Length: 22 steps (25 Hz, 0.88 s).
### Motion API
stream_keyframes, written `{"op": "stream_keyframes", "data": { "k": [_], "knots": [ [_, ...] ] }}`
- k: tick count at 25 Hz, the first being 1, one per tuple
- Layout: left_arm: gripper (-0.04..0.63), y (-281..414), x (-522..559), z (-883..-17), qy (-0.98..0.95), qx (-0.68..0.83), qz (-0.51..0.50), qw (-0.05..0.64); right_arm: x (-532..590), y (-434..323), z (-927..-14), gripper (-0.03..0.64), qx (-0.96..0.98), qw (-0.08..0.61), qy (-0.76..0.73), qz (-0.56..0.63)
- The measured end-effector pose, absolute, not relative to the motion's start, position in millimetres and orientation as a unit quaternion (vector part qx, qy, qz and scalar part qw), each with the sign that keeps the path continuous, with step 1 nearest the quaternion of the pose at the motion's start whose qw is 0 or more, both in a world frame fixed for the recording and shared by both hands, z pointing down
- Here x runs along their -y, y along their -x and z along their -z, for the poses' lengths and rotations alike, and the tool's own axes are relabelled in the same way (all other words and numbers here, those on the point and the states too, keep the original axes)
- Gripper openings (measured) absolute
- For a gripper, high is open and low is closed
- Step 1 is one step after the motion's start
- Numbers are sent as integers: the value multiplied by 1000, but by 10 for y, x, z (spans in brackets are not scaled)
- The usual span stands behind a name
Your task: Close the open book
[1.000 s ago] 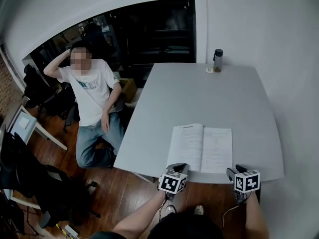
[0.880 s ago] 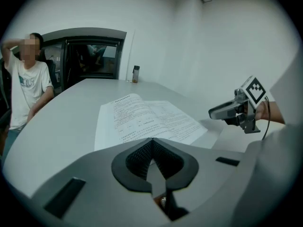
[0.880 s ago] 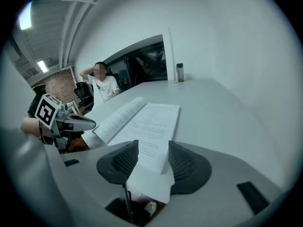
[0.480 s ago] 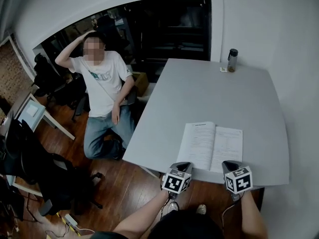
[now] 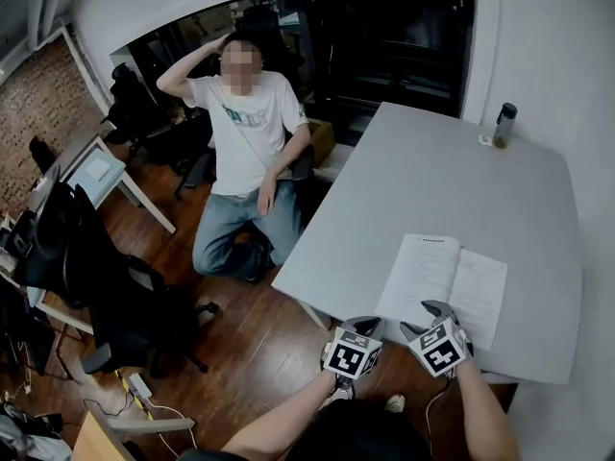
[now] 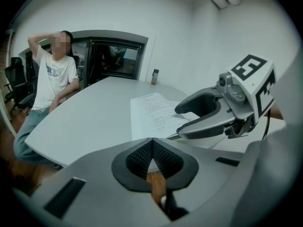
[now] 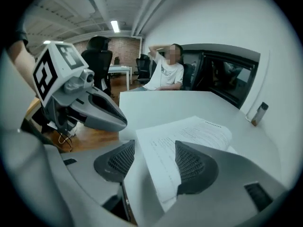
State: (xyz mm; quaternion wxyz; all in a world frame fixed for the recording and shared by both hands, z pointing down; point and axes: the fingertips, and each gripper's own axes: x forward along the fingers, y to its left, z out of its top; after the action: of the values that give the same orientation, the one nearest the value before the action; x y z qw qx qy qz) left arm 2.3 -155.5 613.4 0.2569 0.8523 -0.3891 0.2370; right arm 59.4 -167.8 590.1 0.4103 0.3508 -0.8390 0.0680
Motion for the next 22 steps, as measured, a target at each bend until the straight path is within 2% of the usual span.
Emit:
{"op": "stream_keyframes", "data": {
  "k": [2, 8, 22],
  "knots": [
    [5, 36, 1532, -6131, -849, 395, -233, 262, 1720, -547, -5991, 258, 830, 440, -340, -39],
    [5, 196, 1492, -6201, -842, 404, -230, 274, 1804, -606, -6245, 258, 794, 500, -345, -1],
    [5, -45, 1589, -6232, -856, 375, -238, 265, 1723, -994, -5886, 255, 810, 381, -432, -112]
  ]
}}
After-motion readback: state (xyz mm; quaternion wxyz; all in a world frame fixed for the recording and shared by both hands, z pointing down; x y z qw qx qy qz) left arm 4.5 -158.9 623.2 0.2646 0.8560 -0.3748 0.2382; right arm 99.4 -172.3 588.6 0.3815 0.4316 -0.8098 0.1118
